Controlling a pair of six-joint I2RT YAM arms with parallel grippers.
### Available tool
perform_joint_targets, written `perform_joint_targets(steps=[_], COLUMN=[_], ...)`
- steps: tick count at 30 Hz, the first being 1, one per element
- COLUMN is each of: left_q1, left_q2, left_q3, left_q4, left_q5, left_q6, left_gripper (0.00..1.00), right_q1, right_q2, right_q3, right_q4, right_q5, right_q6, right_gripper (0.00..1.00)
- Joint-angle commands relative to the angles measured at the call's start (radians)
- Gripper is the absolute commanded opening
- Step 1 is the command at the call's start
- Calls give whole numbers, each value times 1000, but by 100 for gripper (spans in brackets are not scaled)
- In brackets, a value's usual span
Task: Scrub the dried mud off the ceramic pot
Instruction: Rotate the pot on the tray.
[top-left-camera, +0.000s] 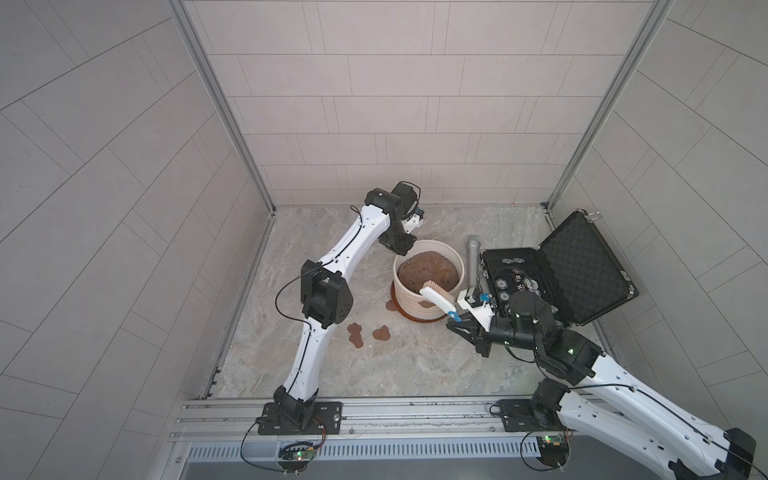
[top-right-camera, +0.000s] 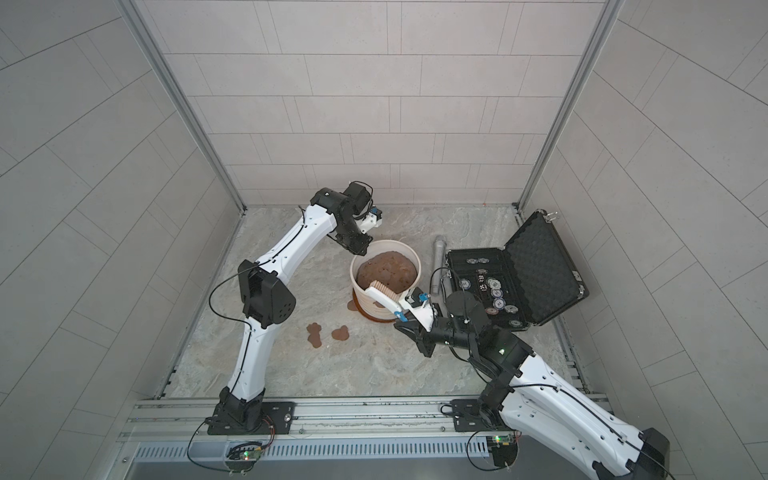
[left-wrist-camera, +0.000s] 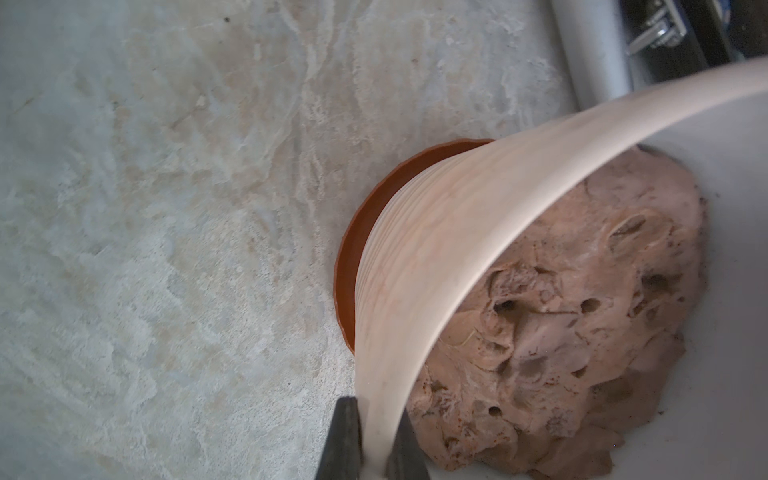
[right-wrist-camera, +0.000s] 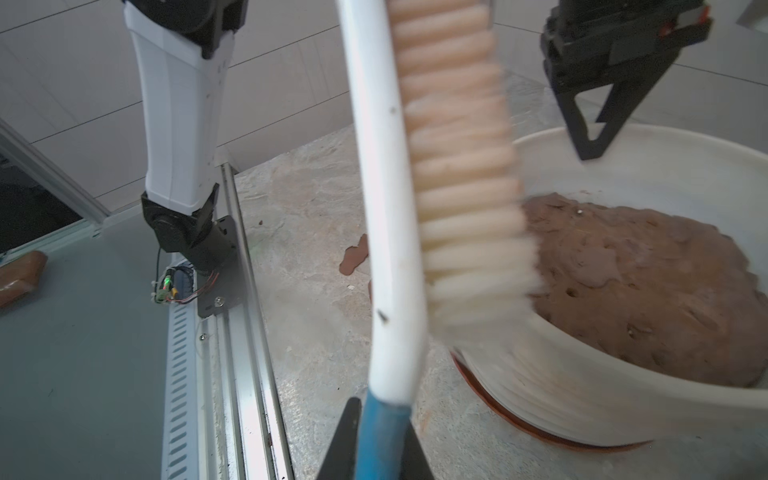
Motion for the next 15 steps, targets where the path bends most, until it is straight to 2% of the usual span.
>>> perform_joint_targets(steps=[1,6,7,11,13,15], left_q1=[-14,-6,-1,18,40,71], left_q2=[-38,-19,-17,-16,-24,-38], left_q3=[71,76,78,79,81,79], left_q4=[-66,-45,-38,-32,-30,-28], left_q5=[217,173,174,222,259,300], left_q6=[132,153,151,142,116,82], left_gripper=[0,2,9,61,71,75], right_q1=[4,4,4,9,16,31], right_q2=[-1,2,4,30,64,108], right_q3=[17,12,11,-32,-53,-50], right_q4=[-17,-42,-47,-45,-16,0], right_q5=[-80,-59,-59,-57,-63,-55], right_q6=[-41,-62,-66,-70,-65,-68], right_gripper=[0,0,0,0,0,0])
